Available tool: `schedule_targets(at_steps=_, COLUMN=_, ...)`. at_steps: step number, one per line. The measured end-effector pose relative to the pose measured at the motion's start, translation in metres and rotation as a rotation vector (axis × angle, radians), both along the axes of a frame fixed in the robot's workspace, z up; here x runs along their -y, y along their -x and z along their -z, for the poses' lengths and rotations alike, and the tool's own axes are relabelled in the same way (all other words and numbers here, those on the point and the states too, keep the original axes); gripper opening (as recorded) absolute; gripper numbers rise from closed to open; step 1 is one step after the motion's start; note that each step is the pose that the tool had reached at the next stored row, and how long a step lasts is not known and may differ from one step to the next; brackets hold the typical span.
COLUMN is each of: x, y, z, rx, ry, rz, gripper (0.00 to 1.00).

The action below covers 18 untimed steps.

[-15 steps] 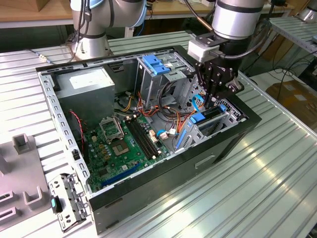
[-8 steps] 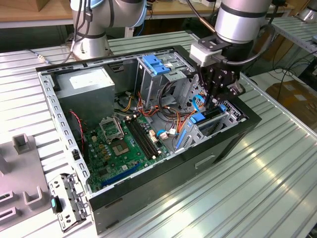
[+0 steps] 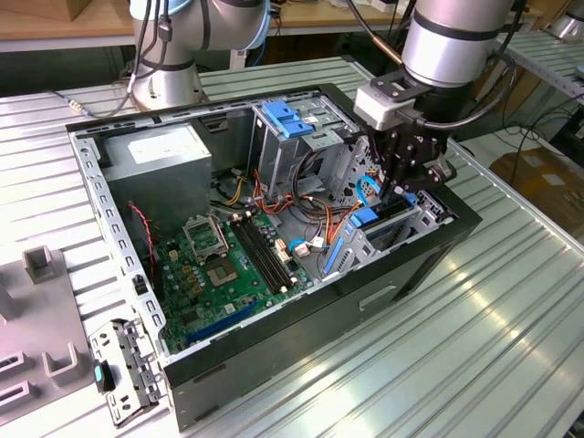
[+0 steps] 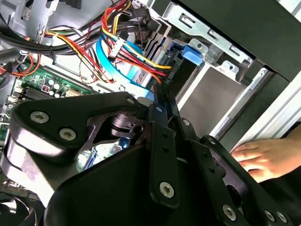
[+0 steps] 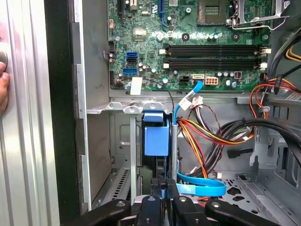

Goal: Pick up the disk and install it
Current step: 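Insert the second disk wire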

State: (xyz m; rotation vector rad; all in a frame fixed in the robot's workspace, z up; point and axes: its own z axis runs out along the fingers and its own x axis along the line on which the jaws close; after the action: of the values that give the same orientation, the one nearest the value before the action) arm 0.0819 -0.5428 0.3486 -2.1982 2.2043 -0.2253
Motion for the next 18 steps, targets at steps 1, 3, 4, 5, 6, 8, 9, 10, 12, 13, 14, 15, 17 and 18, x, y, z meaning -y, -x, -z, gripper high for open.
schedule_targets(at_steps=1, x=0.0, y=0.0, z=0.0001, rx=0.0001, ry=-0.0002, rz=0.0, gripper=0.16)
schedule_targets(at_steps=3, x=0.0, y=0.0, z=0.0007, rx=0.0003, ry=-0.0008, rz=0.0, gripper=0.16)
schedule_targets(at_steps=4, x=0.0, y=0.0, z=0.0012, rx=0.0003, ry=-0.0012, rz=0.0, gripper=0.16)
schedule_targets(at_steps=5, x=0.0, y=0.0, z=0.0017, rx=0.0003, ry=-0.0015, rz=0.0, gripper=0.16)
schedule_targets(at_steps=6, x=0.0001, y=0.0, z=0.0022, rx=0.0003, ry=-0.0015, rz=0.0, gripper=0.16)
schedule_targets(at_steps=8, x=0.0001, y=0.0, z=0.0032, rx=0.0002, ry=-0.0014, rz=0.0, gripper=0.16)
schedule_targets(at_steps=9, x=0.0001, y=0.0, z=0.004, rx=0.0002, ry=-0.0017, rz=0.0, gripper=0.16)
schedule_targets(at_steps=10, x=0.0001, y=0.0, z=0.0046, rx=0.0002, ry=-0.0027, rz=0.0, gripper=0.16)
schedule_targets(at_steps=12, x=0.0001, y=0.0, z=0.0048, rx=0.0002, ry=-0.0034, rz=0.0, gripper=0.16)
schedule_targets(at_steps=13, x=0.0, y=0.0, z=0.0048, rx=0.0003, ry=-0.004, rz=0.0, gripper=0.16)
schedule_targets(at_steps=14, x=0.0001, y=0.0, z=0.0048, rx=0.0002, ry=-0.0049, rz=0.0, gripper=0.16)
schedule_targets(at_steps=15, x=0.0002, y=0.0, z=0.0048, rx=0.0002, ry=-0.0075, rz=0.0, gripper=0.16)
schedule_targets(at_steps=17, x=0.0001, y=0.0, z=0.0031, rx=0.0005, ry=-0.0162, rz=0.0, gripper=0.16)
schedule_targets(at_steps=18, x=0.0002, y=0.0, z=0.0011, rx=0.0003, ry=-0.0178, rz=0.0, gripper=0.16)
